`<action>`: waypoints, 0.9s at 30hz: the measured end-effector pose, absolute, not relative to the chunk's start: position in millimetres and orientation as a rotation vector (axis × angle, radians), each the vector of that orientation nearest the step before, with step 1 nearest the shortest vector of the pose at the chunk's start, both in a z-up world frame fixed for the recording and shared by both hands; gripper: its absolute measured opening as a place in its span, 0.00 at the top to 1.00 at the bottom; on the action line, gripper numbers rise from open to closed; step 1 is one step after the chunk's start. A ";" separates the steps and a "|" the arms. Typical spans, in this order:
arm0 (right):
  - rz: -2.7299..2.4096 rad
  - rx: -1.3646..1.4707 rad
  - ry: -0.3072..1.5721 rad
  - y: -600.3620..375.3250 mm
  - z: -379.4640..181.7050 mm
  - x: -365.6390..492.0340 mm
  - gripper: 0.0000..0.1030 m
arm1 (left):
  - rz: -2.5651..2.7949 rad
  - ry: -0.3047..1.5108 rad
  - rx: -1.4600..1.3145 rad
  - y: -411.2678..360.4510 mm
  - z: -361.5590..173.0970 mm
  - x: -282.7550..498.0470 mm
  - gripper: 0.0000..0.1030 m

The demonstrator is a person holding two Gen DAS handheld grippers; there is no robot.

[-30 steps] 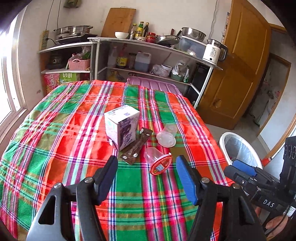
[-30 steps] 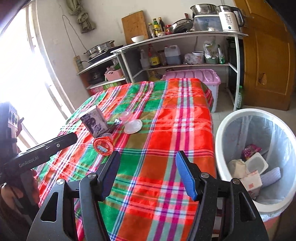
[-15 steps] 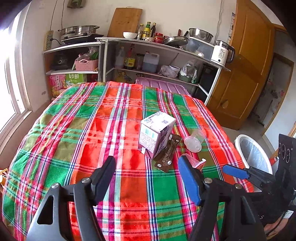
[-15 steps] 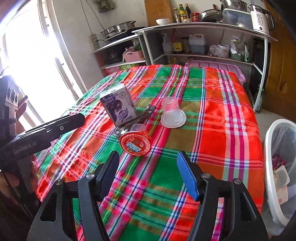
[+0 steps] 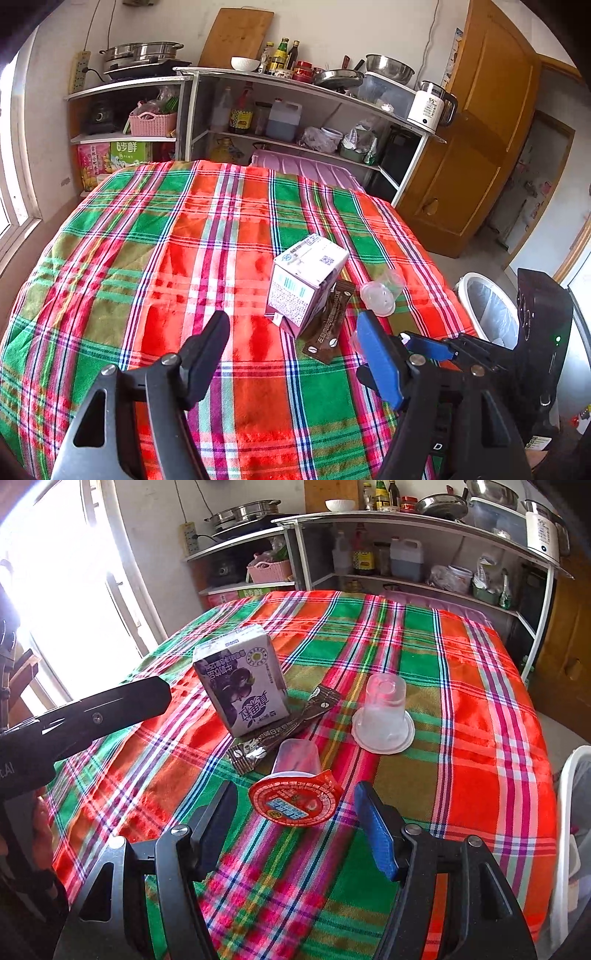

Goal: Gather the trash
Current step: 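Move both tools back over the table toward the drink box and jelly cup, then grasp the white-purple drink box with the left tool while the right tool grasps the red-lidded jelly cup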

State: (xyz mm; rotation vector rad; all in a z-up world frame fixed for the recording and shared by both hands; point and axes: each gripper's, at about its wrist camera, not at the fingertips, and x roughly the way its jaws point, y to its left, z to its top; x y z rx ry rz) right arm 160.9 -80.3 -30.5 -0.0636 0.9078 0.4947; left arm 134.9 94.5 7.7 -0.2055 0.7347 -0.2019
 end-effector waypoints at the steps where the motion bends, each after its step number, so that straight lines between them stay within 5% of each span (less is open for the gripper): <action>1: 0.491 -0.061 0.907 -81.3 -30.1 161.9 0.36 | -0.208 0.732 -0.200 93.0 7.9 137.3 0.29; 6: 0.512 -0.036 0.922 -83.8 -31.4 165.4 0.37 | -0.222 0.748 -0.175 86.0 6.7 151.4 0.28; 11: 0.522 -0.032 0.939 -83.1 -35.2 168.6 0.53 | -0.219 0.757 -0.147 82.7 3.4 163.8 0.28; 22: 0.520 0.007 0.919 -89.7 -33.5 168.5 0.55 | -0.228 0.778 -0.170 79.1 -8.6 177.7 0.29; 27: 0.519 0.011 0.914 -90.6 -33.1 166.9 0.55 | -0.231 0.776 -0.184 77.9 -8.3 180.9 0.42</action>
